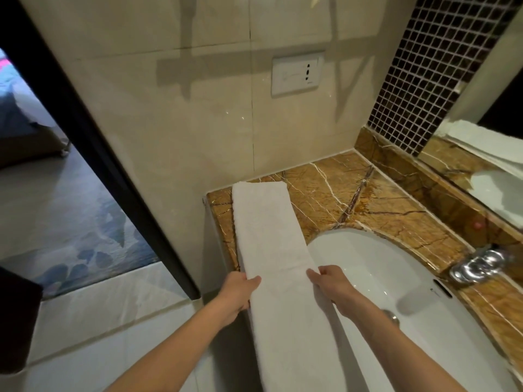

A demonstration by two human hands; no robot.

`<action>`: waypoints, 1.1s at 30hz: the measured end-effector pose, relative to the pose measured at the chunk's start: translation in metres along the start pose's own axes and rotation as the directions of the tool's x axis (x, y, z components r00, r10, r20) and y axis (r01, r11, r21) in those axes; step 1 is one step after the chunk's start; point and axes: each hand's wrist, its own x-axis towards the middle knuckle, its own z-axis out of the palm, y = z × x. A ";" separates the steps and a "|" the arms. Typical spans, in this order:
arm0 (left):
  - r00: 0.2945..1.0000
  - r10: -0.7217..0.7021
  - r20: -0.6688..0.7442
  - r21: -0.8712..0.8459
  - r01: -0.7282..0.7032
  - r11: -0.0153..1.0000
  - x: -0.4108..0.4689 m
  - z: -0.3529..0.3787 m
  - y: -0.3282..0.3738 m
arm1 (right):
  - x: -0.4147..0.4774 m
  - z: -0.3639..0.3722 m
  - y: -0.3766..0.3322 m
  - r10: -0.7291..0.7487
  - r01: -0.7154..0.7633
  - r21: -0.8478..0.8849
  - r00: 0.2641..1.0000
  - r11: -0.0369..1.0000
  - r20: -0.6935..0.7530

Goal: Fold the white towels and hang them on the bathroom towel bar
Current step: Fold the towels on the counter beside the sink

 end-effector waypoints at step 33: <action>0.827 0.557 0.068 -0.040 -0.556 0.830 -0.092 -0.015 0.246 | -0.079 -0.099 -0.213 -0.515 0.491 0.426 0.855 0.760 -0.067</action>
